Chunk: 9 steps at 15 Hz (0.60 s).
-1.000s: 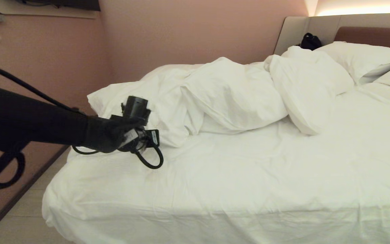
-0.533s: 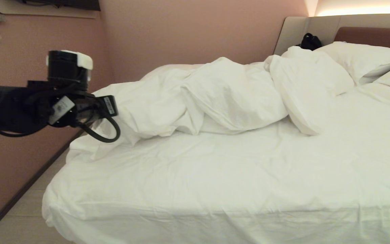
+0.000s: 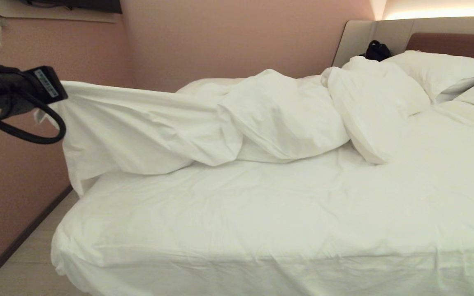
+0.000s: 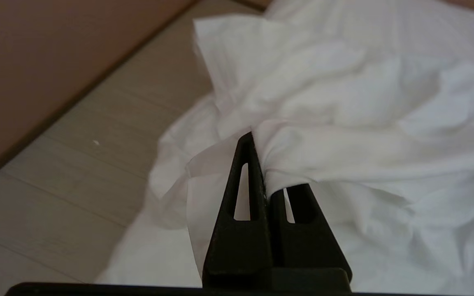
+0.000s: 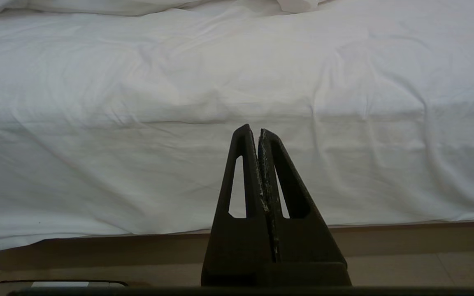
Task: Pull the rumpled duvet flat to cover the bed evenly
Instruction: Flatten the corners of the folded blanket
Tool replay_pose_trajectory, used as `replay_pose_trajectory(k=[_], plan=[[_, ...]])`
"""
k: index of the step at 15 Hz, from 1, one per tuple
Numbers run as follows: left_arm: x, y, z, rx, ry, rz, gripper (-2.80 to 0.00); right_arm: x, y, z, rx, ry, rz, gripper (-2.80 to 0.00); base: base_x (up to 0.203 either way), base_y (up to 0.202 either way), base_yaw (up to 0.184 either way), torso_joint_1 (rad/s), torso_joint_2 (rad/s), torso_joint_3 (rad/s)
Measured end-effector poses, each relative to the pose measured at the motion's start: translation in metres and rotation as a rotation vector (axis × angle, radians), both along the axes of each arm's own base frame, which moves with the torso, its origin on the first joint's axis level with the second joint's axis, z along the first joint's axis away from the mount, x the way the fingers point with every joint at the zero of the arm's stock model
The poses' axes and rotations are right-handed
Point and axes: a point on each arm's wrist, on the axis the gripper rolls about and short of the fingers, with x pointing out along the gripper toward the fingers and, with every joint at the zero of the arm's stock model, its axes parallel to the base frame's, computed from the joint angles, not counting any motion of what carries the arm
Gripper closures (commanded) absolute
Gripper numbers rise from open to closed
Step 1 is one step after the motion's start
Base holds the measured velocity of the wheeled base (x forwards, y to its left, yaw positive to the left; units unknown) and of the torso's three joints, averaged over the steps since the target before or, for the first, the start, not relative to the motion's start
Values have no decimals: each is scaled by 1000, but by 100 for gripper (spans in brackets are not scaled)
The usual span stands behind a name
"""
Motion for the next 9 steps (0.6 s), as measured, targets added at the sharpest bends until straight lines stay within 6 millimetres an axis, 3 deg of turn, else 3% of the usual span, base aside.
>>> replay_pose_trajectory(k=[9], plan=[[-65,77,43,-3,-185,154,0,0,0,0,-1,0,0,0,0,0,0,0,0,0]])
